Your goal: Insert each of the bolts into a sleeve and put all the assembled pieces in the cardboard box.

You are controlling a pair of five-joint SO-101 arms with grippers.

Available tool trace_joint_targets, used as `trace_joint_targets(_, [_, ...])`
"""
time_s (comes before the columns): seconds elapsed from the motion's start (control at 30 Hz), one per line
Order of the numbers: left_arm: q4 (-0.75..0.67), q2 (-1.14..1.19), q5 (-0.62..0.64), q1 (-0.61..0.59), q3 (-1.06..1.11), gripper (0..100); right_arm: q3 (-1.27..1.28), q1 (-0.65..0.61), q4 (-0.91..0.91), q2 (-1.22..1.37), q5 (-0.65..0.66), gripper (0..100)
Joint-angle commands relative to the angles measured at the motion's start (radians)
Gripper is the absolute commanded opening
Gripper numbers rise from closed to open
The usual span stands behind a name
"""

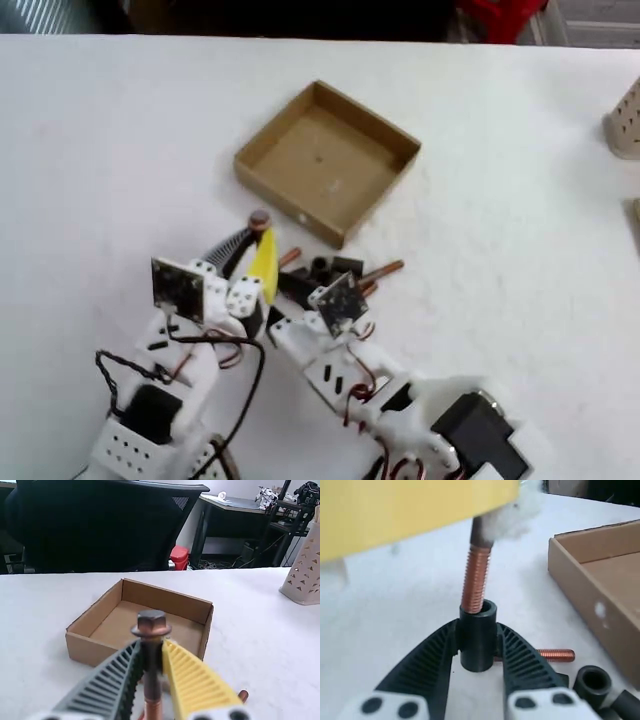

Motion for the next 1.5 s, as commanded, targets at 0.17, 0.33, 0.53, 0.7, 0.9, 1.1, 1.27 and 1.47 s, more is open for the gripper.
trace_joint_targets(0.17, [-0.071,-0.016,0.009,0.002,-0.014,2,-0.011,0.024,-0.008,-0.041,0.011,1.6])
trace_joint_targets(0.33, [-0.141,-0.015,0.011,0.002,0.018,2,-0.011,0.022,-0.013,-0.041,0.011,1.6])
trace_joint_targets(0.53, [-0.146,-0.015,0.011,-0.025,0.02,2,-0.005,0.024,-0.048,-0.039,0.011,1.6])
trace_joint_targets(0.7, [-0.138,-0.015,0.011,-0.001,0.02,2,-0.009,0.025,-0.05,-0.041,0.011,1.6])
trace_joint_targets(0.9, [-0.127,-0.015,0.012,0.002,0.02,2,-0.011,0.025,-0.053,-0.041,0.011,1.6])
trace_joint_targets(1.1, [-0.115,-0.015,0.012,0.002,0.02,2,-0.008,0.027,-0.087,-0.041,0.011,1.6])
trace_joint_targets(1.27, [-0.115,-0.015,0.012,0.002,0.02,2,-0.015,0.051,-0.093,-0.042,0.011,1.6])
trace_joint_targets(1.47, [-0.115,-0.015,0.012,0.002,0.02,2,-0.018,0.061,-0.117,-0.042,0.011,1.6])
